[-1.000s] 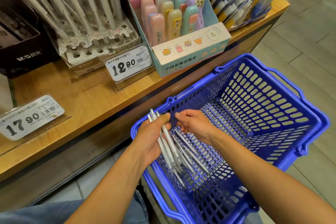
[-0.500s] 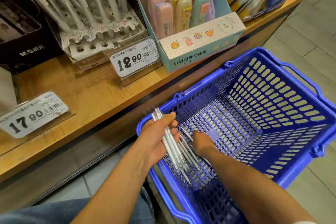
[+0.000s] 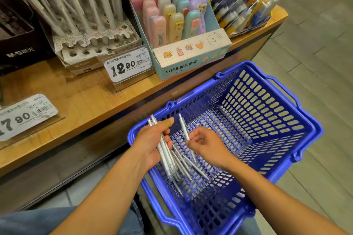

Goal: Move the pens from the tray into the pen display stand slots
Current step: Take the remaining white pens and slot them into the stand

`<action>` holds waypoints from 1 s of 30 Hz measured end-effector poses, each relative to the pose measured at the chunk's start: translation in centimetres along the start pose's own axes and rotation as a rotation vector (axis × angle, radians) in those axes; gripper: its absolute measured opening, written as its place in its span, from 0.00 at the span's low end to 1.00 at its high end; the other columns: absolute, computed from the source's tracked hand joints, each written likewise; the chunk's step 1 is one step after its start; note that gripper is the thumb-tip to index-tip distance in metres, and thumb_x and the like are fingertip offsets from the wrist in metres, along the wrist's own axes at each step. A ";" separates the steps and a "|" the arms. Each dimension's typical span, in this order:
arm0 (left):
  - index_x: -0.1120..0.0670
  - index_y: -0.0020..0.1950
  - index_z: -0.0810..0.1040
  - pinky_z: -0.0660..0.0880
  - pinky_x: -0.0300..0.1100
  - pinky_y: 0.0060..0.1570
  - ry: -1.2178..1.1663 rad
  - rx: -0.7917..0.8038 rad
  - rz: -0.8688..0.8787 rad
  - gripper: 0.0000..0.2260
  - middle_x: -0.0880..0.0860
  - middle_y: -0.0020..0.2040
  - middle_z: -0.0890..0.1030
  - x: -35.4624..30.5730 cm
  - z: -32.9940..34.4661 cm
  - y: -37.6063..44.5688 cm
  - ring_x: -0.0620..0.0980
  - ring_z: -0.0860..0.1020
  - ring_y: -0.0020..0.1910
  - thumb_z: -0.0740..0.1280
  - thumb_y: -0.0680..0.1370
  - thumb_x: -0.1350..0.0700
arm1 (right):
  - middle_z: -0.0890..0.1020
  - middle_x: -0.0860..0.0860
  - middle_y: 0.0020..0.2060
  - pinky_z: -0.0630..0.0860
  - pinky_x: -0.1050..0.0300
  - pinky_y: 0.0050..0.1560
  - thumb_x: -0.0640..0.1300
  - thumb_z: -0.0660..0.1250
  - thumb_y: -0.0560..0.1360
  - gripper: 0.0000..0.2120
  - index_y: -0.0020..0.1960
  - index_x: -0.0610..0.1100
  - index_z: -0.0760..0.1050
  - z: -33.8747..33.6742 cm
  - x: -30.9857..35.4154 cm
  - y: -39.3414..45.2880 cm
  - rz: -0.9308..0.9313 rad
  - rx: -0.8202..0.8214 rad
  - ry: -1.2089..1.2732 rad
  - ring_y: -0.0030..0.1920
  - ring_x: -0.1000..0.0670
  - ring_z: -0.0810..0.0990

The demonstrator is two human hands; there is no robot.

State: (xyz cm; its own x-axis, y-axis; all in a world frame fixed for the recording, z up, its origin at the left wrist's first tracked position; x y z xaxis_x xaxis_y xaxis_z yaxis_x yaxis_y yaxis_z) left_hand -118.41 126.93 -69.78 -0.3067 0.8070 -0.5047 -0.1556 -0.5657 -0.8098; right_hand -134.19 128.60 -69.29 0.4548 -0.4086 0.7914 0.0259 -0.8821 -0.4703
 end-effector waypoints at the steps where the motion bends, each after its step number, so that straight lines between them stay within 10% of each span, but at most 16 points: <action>1: 0.56 0.39 0.76 0.71 0.40 0.24 0.011 0.000 0.012 0.10 0.50 0.27 0.71 -0.1 0.1 -0.1 0.46 0.69 0.21 0.76 0.71 0.55 | 0.78 0.43 0.39 0.75 0.56 0.39 0.42 0.72 0.75 0.08 0.49 0.40 0.76 0.2 1.3 -0.9 -0.019 -0.006 0.082 0.36 0.50 0.75; 6: 0.58 0.48 0.76 0.82 0.55 0.45 -0.025 0.119 0.024 0.20 0.55 0.34 0.78 -0.2 1.9 -1.0 0.58 0.82 0.40 0.79 0.62 0.55 | 0.78 0.46 0.35 0.72 0.63 0.34 0.38 0.76 0.71 0.11 0.48 0.36 0.77 1.9 5.8 -2.9 -0.123 0.018 0.240 0.33 0.52 0.73; 12: 0.58 0.42 0.75 0.75 0.44 0.31 0.059 0.039 0.035 0.05 0.54 0.32 0.73 -0.4 0.8 -0.4 0.52 0.74 0.28 0.71 0.74 0.62 | 0.82 0.45 0.34 0.74 0.61 0.30 0.45 0.70 0.76 0.07 0.44 0.42 0.78 2.2 4.5 0.6 -0.080 0.142 0.350 0.31 0.51 0.79; 21: 0.58 0.36 0.72 0.72 0.39 0.25 0.039 0.014 -0.061 0.09 0.53 0.26 0.69 0.4 -0.5 -0.1 0.47 0.69 0.22 0.66 0.75 0.64 | 0.78 0.38 0.52 0.78 0.46 0.52 0.36 0.62 0.78 0.08 0.57 0.36 0.71 7.0 -12.7 6.2 0.299 0.384 -0.860 0.55 0.38 0.79; 30: 0.58 0.33 0.77 0.74 0.38 0.25 0.035 0.042 -0.040 0.10 0.52 0.26 0.73 0.4 -0.9 0.2 0.46 0.74 0.23 0.71 0.74 0.64 | 0.75 0.39 0.63 0.76 0.48 0.49 0.38 0.63 0.79 0.30 0.76 0.36 0.53 7.6 -15.9 6.9 0.289 0.252 -0.990 0.58 0.38 0.78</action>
State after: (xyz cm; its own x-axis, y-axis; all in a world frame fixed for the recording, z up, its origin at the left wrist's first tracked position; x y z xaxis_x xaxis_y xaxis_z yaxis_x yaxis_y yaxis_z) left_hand -117.76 127.31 -70.37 -0.2670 0.8340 -0.4829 -0.2065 -0.5389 -0.8166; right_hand -134.47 130.85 -88.10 0.9923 -0.1221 0.0196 -0.0666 -0.6619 -0.7466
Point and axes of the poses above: each hand's wrist, its own y-axis towards the middle knuckle, its own z-axis out of the palm, x = y × z, the point moved 10 cm from there along y, towards the middle knuckle
